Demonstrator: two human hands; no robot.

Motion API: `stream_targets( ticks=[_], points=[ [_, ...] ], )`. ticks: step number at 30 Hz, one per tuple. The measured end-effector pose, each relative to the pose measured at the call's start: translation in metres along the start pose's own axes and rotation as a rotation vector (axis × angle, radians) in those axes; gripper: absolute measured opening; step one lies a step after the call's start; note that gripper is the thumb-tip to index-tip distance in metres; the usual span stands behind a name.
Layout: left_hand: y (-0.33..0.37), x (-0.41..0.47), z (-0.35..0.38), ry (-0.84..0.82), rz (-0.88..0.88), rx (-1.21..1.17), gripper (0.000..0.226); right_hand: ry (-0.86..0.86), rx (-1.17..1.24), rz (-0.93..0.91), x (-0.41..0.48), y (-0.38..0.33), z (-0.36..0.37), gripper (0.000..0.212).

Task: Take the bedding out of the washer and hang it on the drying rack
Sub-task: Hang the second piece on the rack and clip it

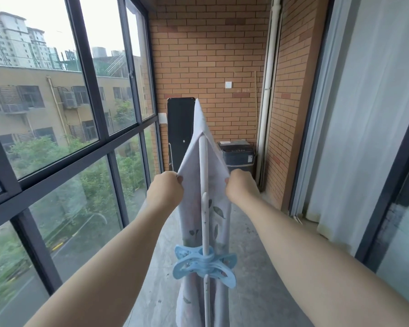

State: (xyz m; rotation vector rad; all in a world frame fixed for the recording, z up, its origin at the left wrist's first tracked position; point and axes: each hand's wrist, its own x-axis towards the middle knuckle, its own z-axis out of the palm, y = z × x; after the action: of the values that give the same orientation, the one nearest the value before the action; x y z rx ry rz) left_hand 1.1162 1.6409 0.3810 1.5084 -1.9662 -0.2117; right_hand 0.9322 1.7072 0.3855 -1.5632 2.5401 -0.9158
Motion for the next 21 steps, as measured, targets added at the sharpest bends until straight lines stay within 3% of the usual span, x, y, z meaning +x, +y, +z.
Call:
stream_targets(
  ticks=[3, 6, 14, 18, 21],
  points=[
    [-0.014, 0.003, -0.002, 0.059, -0.015, -0.009, 0.041, 0.073, 0.012, 0.009, 0.002, 0.013, 0.002, 0.018],
    [-0.021, 0.0, 0.011, -0.027, -0.022, -0.055, 0.038, -0.026, 0.049, 0.052, -0.001, 0.017, 0.013, 0.027],
    [-0.056, -0.006, 0.033, -0.089, -0.041, -0.214, 0.031, -0.041, 0.029, 0.081, -0.005, 0.036, 0.036, 0.016],
    [-0.061, -0.011, 0.041, -0.052, -0.046, -0.245, 0.025, -0.035, 0.047, 0.107, -0.01, 0.046, 0.048, 0.043],
    [-0.065, -0.012, 0.045, -0.029, -0.072, -0.189, 0.016, 0.015, -0.009, 0.069, -0.011, 0.054, 0.052, 0.037]
  ],
)
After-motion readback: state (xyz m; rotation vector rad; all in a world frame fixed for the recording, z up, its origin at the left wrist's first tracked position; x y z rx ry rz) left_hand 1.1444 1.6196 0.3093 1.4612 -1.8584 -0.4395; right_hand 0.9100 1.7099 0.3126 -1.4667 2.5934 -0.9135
